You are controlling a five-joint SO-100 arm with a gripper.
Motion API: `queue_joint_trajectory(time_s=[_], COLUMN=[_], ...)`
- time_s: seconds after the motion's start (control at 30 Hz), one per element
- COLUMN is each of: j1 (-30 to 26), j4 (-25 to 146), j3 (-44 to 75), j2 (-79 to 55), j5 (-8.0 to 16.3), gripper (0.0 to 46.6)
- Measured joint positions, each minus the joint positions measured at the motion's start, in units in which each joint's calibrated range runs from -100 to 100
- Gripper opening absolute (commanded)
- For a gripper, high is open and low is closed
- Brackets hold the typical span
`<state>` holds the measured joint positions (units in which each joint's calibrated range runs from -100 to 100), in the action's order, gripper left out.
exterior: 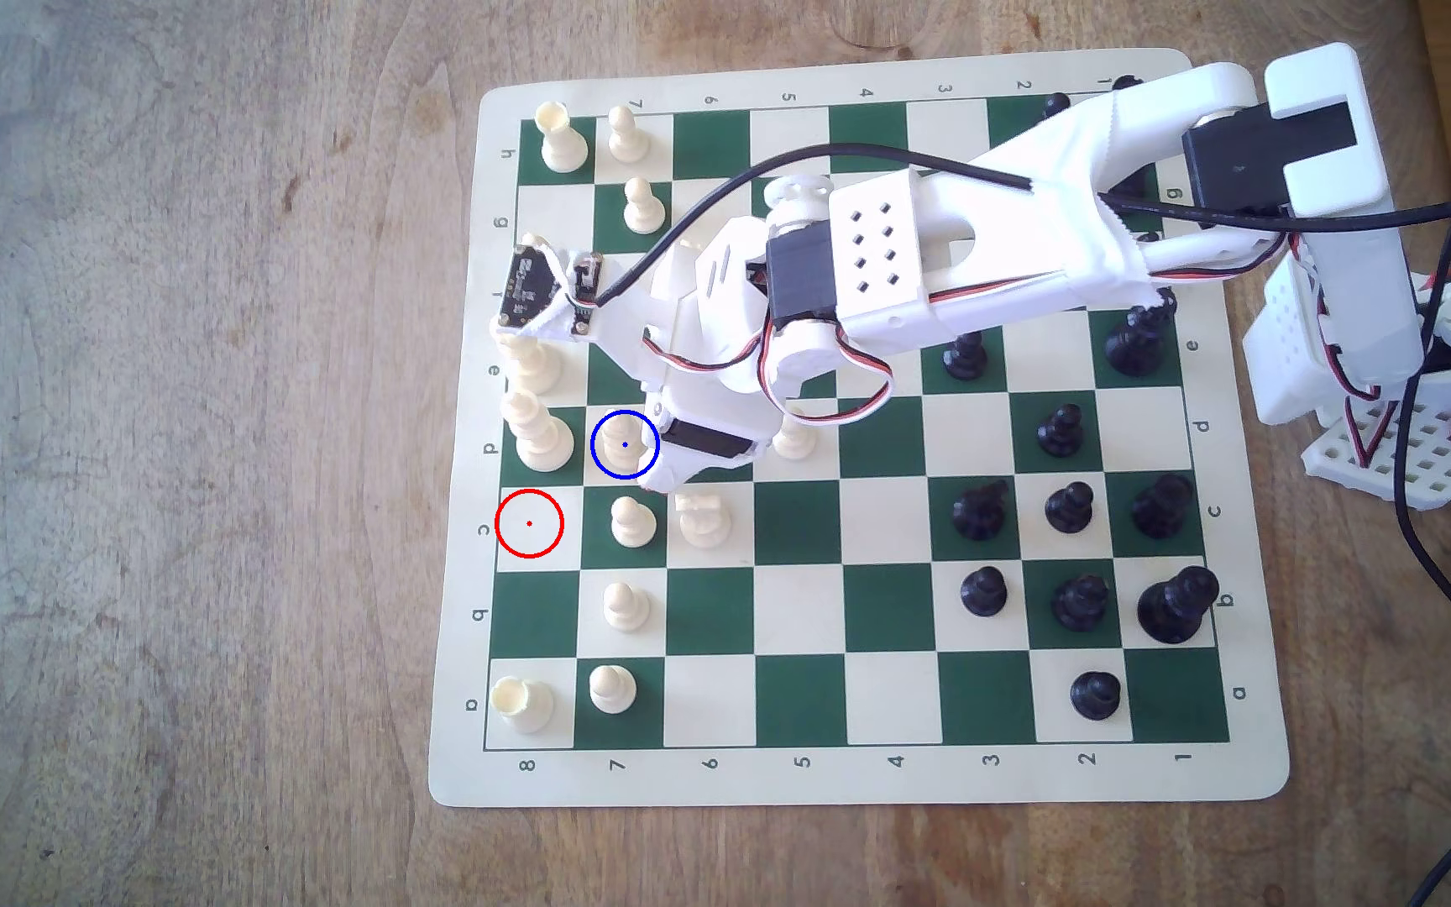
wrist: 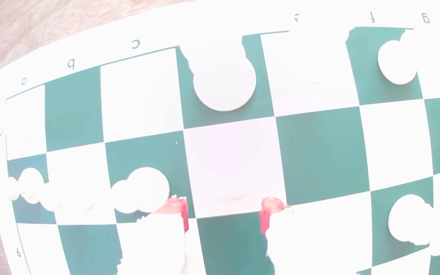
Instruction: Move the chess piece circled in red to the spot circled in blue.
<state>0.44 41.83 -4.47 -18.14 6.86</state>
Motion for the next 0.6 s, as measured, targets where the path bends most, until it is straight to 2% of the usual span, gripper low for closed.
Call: queue_joint_trajectory(time_s=[0.43,0.6], j1=[0.0,-1.8], j4=[8.4,9.6], j3=[0.0,-6.8], j2=[11.1,19.6], j5=[0.7,0.9], gripper=[15.3,15.6])
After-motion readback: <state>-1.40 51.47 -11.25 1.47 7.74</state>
